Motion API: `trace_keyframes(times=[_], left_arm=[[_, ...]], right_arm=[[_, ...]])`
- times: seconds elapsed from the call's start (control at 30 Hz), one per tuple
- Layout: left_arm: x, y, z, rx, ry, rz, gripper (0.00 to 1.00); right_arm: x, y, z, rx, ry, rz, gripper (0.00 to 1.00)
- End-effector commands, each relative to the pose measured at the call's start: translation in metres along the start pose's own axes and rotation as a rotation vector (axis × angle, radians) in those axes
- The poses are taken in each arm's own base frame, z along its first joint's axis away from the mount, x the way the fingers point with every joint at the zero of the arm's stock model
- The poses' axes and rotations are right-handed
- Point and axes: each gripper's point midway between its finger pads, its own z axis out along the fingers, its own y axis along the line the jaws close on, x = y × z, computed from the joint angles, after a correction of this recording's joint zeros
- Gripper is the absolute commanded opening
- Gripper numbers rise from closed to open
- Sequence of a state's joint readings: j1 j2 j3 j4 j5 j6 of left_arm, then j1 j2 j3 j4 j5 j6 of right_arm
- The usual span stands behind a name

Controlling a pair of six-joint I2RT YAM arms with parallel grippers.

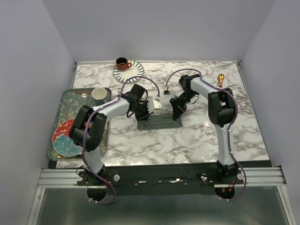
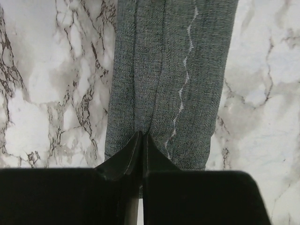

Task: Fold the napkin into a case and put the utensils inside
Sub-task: Fold the 2/3-rectangle-folded napkin at the center of the board.

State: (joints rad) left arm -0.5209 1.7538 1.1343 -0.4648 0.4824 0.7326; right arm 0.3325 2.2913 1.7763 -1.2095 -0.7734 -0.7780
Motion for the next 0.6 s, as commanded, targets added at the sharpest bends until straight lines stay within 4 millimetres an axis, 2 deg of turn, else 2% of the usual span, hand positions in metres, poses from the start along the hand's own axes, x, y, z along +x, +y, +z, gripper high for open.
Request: trace_keyframes(times=[0.0, 0.13, 0.3, 0.57], left_arm=[[0.013, 0.004, 0.008, 0.043, 0.073, -0.098, 0.1], [0.023, -0.006, 0.014, 0.097, 0.122, -0.14, 0.05], [0.037, -0.04, 0.012, 0.193, 0.169, -0.175, 0.0], [0.044, -0.085, -0.002, 0.247, 0.162, -0.243, 0.0]], right_arm=[[0.002, -0.009, 0.001, 0.012, 0.022, -0.002, 0.01], [0.005, -0.006, 0.001, 0.007, 0.03, 0.004, 0.01], [0.016, 0.008, 0.01, -0.021, 0.053, 0.001, 0.01], [0.031, 0.038, 0.027, -0.059, 0.072, -0.014, 0.01]])
